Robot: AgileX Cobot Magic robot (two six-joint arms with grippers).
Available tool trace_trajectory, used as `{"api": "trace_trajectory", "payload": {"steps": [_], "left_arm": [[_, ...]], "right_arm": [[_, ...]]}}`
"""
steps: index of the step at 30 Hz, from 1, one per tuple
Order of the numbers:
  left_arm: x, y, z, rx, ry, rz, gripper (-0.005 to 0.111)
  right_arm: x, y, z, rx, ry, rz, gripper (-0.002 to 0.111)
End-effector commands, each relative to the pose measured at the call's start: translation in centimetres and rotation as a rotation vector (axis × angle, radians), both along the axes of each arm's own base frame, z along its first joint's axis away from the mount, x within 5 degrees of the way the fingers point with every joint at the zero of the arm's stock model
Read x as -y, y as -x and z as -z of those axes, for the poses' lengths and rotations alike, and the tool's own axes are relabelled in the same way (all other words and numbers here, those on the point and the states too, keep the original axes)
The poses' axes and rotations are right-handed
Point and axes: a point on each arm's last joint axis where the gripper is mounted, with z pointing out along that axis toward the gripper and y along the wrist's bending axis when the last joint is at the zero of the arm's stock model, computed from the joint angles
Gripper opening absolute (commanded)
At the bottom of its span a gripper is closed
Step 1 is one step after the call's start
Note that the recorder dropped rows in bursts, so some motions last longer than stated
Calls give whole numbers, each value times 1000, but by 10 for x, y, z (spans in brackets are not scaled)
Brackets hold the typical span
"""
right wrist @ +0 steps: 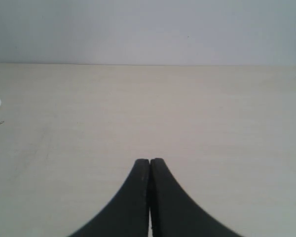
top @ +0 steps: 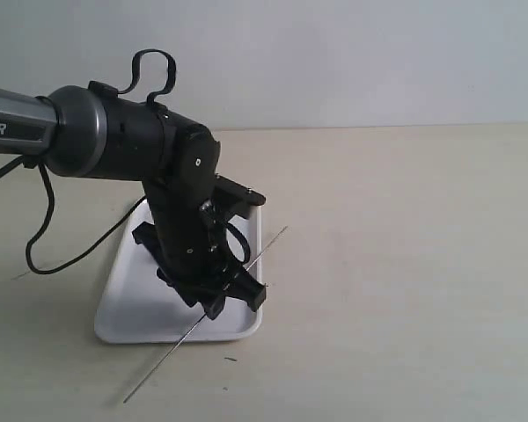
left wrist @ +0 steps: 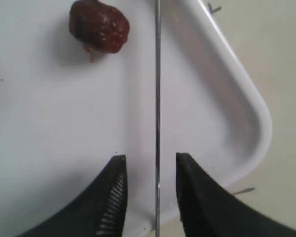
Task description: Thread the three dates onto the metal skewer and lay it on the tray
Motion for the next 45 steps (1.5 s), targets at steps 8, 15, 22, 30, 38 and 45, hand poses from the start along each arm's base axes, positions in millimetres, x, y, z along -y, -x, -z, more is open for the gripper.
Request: {"api": "trace_trajectory", "payload": {"steps": [8, 15, 22, 30, 38, 45], "left_arm": [[1, -1, 10, -3, -6, -13, 35], [2, -1, 23, -26, -26, -15, 35], [1, 0, 26, -36, -35, -13, 0], [-5, 6, -37, 39, 22, 42, 0], [-41, 48, -111, 35, 3, 116, 0], [-87, 98, -128, 66, 0, 121, 0]], "right_arm": [[0, 0, 0, 11, 2, 7, 0], [0, 0, 0, 11, 2, 7, 0], [0, 0, 0, 11, 2, 7, 0], [0, 0, 0, 11, 2, 7, 0], [0, 0, 0, 11, 2, 7, 0], [0, 0, 0, 11, 2, 7, 0]]}}
